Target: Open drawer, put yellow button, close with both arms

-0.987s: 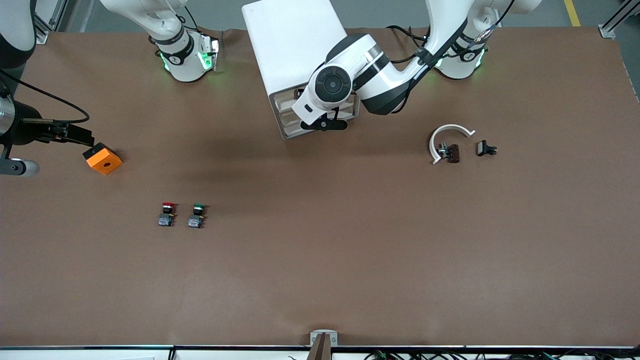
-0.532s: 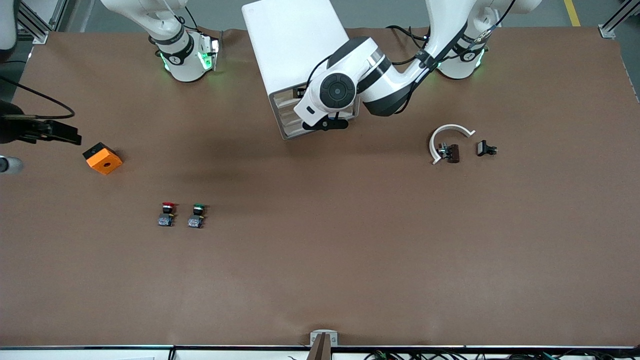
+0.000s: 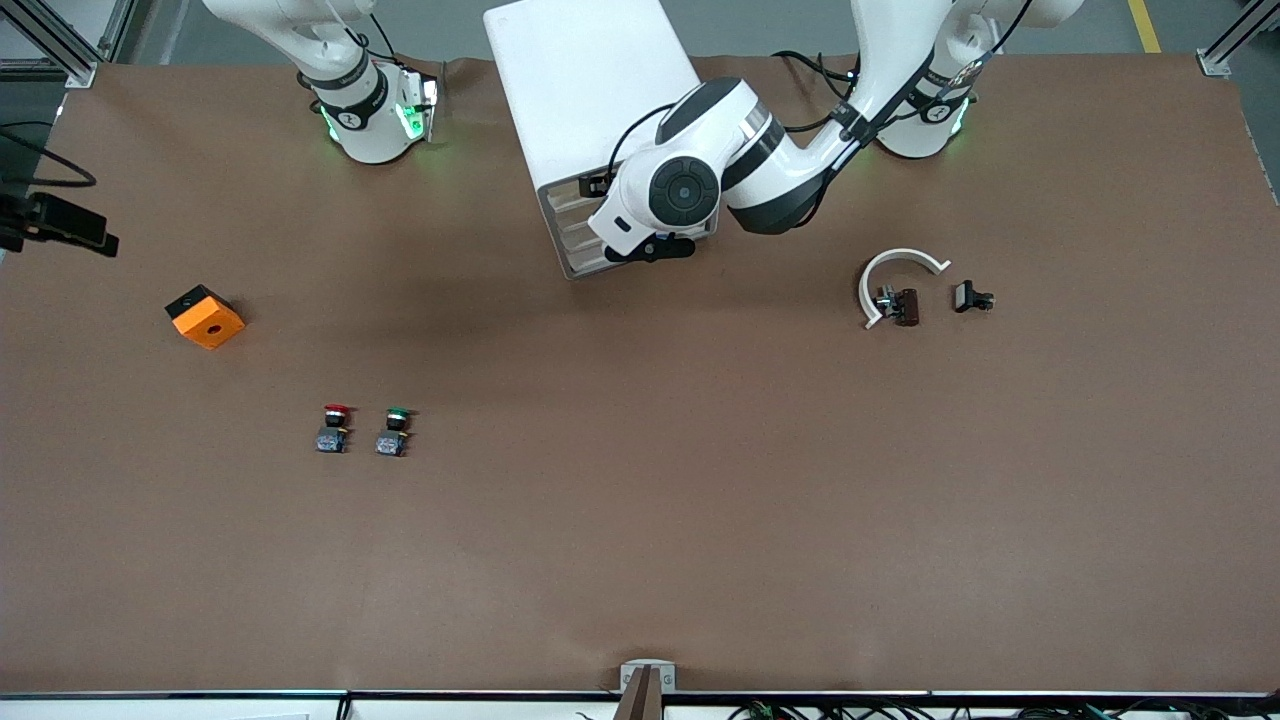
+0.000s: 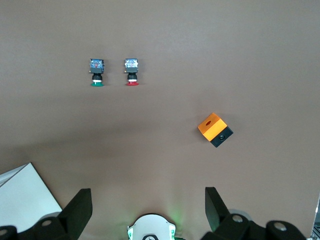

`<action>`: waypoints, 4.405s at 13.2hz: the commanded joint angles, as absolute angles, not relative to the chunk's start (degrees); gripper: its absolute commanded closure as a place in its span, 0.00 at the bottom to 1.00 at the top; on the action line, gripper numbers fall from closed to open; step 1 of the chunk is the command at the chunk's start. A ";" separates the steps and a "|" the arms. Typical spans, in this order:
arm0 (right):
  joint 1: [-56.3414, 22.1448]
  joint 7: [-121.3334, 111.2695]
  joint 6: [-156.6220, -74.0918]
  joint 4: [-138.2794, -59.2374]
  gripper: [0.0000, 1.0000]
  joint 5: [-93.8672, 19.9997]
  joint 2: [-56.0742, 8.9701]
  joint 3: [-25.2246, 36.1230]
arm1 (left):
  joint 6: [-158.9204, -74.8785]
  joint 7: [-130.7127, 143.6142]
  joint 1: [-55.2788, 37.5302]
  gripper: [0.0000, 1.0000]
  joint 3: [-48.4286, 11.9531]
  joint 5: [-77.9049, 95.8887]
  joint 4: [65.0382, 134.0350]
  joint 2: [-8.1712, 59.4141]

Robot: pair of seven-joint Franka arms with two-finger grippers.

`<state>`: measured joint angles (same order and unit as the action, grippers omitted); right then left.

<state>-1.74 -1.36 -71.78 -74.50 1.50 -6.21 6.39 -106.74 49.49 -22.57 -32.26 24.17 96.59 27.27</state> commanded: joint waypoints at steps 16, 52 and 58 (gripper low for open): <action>2.02 -1.14 -80.33 -93.16 0.00 0.26 10.63 5.36 | -97.56 49.57 -3.44 0.00 -32.96 2.15 82.10 25.32; 1.41 -1.67 -82.70 -92.99 0.00 -0.09 10.55 4.75 | -87.46 8.88 1.41 0.00 -7.38 -1.67 95.89 -7.12; 1.41 -4.04 -83.14 -92.99 0.00 -1.23 10.46 4.83 | -85.52 8.53 2.02 0.00 -7.12 -1.58 91.94 -5.71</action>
<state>0.79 -3.08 -82.49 -92.05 0.20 9.45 5.00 -86.77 9.98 1.45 -7.31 -0.78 93.79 -6.29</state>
